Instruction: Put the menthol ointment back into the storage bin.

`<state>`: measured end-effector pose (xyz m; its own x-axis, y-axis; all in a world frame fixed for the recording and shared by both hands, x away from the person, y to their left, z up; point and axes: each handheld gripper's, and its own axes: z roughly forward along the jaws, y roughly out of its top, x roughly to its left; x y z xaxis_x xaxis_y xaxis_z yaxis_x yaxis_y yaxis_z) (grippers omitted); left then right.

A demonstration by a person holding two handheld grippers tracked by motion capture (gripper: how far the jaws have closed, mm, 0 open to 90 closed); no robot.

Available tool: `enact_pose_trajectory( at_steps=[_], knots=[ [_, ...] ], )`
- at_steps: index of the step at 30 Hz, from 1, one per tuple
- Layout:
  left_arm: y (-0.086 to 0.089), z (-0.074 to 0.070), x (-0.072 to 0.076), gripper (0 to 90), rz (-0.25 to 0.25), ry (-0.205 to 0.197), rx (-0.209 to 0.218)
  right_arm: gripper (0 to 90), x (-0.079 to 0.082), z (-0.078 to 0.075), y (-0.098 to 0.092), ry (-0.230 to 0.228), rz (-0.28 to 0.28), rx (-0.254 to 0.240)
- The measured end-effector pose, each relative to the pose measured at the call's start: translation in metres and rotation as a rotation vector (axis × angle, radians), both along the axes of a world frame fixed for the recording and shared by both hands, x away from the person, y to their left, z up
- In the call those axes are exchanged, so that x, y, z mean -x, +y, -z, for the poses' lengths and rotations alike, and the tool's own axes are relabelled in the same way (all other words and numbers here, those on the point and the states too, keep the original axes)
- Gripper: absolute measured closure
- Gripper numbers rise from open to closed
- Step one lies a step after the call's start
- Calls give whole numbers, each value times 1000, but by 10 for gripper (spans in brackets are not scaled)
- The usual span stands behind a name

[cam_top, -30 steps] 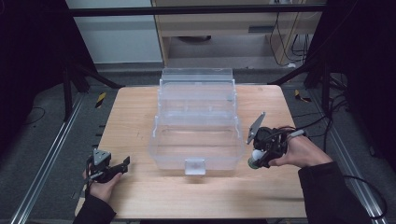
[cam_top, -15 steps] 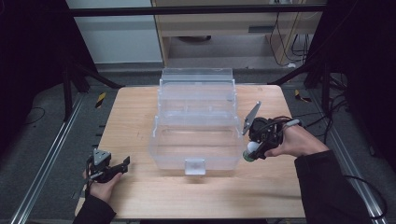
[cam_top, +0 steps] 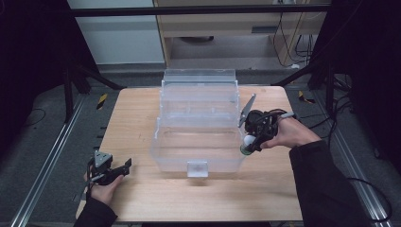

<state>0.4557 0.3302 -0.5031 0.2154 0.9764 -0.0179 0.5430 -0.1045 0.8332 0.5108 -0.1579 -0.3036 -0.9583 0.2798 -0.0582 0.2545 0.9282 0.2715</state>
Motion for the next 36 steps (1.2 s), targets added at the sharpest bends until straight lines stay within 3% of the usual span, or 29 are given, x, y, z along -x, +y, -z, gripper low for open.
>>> enact_pose_trajectory(
  at_steps=[19, 36],
  knots=[
    [0, 0, 0, 194, 1, -1, 1, 503, -28, 18, 21, 0, -19, -19],
    [0, 0, 0, 198, 4, -3, -1, 503, -35, 44, 30, -8, -63, -1]
  ],
)
